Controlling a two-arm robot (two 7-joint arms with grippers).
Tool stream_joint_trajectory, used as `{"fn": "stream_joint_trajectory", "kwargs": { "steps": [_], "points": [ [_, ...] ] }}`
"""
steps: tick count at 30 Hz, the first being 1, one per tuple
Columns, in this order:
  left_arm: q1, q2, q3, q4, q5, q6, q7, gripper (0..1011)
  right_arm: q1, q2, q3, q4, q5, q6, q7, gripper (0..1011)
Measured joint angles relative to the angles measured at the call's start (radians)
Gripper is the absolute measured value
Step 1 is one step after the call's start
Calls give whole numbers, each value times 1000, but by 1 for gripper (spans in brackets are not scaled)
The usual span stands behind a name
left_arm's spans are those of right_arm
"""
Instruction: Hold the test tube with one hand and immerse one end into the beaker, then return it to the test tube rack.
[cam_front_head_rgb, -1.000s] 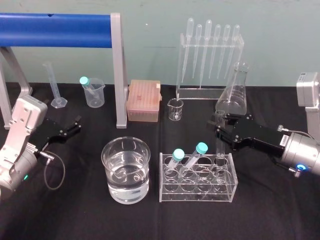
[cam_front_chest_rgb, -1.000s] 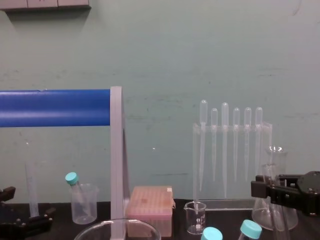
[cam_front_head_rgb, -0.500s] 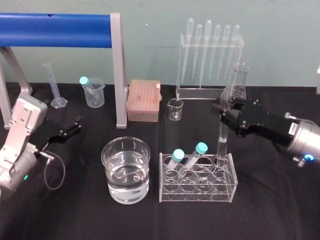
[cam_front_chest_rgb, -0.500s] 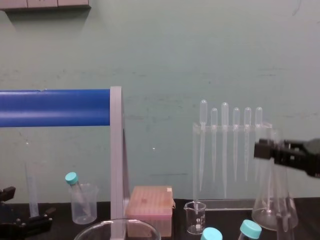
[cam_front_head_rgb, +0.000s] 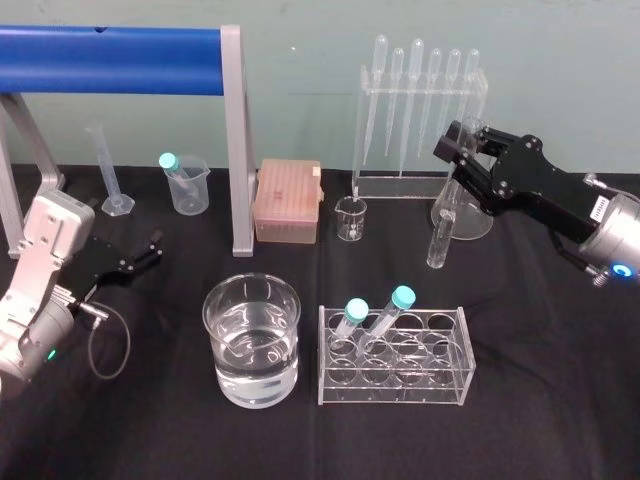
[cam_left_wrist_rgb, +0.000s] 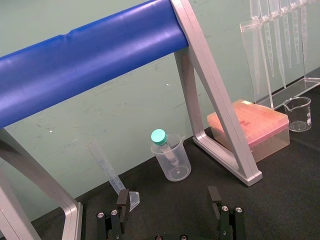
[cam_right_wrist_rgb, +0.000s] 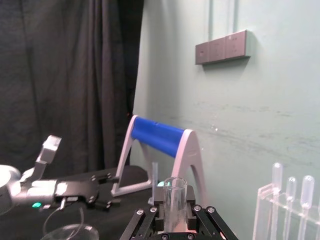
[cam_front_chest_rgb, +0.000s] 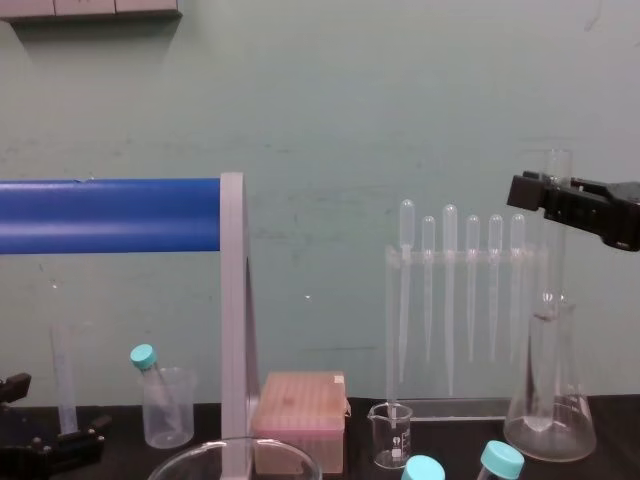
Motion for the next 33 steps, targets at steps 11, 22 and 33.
{"fn": "stream_joint_trajectory", "kwargs": {
  "steps": [11,22,33],
  "points": [
    [0,0,0,0,0,0,0,1000,37,-52,-19,95,-19,10,-18,242],
    [0,0,0,0,0,0,0,1000,38,-60,-18,109,-36,8,-37,242],
    [0,0,0,0,0,0,0,1000,38,-59,-19,107,-32,9,-34,242]
  ]
}}
